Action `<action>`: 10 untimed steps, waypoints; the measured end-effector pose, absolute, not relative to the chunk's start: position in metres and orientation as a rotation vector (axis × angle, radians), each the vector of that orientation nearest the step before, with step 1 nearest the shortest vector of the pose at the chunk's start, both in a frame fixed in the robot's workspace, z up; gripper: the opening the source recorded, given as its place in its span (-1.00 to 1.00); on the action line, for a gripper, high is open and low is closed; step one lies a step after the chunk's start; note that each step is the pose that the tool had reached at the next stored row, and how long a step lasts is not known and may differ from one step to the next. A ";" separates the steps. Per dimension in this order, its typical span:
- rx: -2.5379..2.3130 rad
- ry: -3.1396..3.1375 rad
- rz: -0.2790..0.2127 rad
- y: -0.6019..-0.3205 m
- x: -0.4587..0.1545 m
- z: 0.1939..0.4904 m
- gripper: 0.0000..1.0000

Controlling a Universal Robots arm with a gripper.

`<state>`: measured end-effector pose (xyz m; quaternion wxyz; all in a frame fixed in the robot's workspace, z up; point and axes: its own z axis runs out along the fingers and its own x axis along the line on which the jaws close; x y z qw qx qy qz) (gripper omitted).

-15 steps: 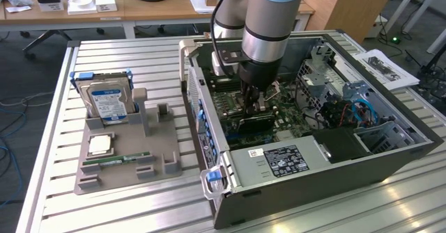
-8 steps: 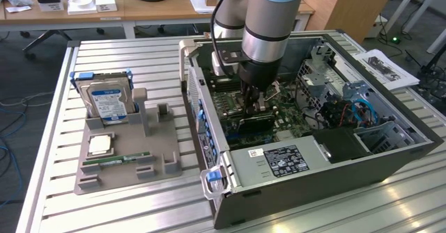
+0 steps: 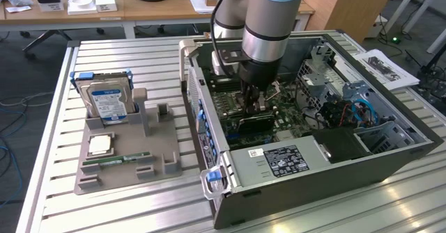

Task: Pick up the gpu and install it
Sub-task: 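Press down on the gpu until it lock into place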

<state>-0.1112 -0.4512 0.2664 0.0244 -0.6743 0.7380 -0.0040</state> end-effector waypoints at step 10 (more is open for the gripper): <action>-2.086 2.283 -0.014 -0.451 -0.111 0.302 -0.79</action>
